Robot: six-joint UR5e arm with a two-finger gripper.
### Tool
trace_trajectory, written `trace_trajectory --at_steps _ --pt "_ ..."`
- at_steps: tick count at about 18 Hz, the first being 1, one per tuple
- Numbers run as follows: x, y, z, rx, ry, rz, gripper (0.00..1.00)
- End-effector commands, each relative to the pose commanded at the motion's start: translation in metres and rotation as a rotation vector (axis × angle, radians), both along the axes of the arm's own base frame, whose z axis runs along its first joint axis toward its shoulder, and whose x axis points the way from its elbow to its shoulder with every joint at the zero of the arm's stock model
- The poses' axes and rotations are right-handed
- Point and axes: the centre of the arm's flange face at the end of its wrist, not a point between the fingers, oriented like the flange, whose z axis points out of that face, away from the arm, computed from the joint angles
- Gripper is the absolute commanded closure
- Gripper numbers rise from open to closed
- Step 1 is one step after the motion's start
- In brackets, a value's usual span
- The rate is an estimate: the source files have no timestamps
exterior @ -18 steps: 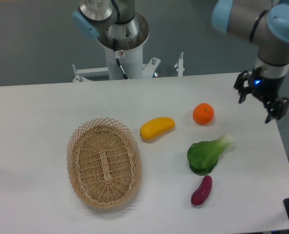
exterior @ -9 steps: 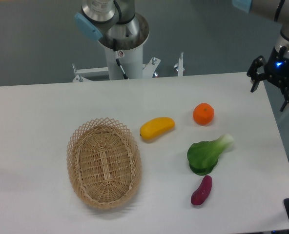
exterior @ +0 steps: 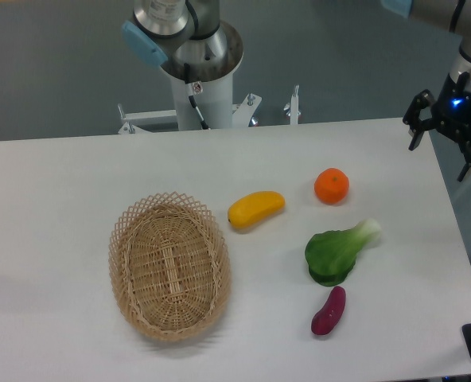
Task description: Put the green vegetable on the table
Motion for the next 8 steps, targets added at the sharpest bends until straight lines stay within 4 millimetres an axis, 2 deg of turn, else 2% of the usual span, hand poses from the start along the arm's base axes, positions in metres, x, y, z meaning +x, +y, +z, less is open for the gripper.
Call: trace_trajectory --at_steps 8 --pt "0.0021 0.0037 -0.0039 0.0 -0.006 -0.006 0.0"
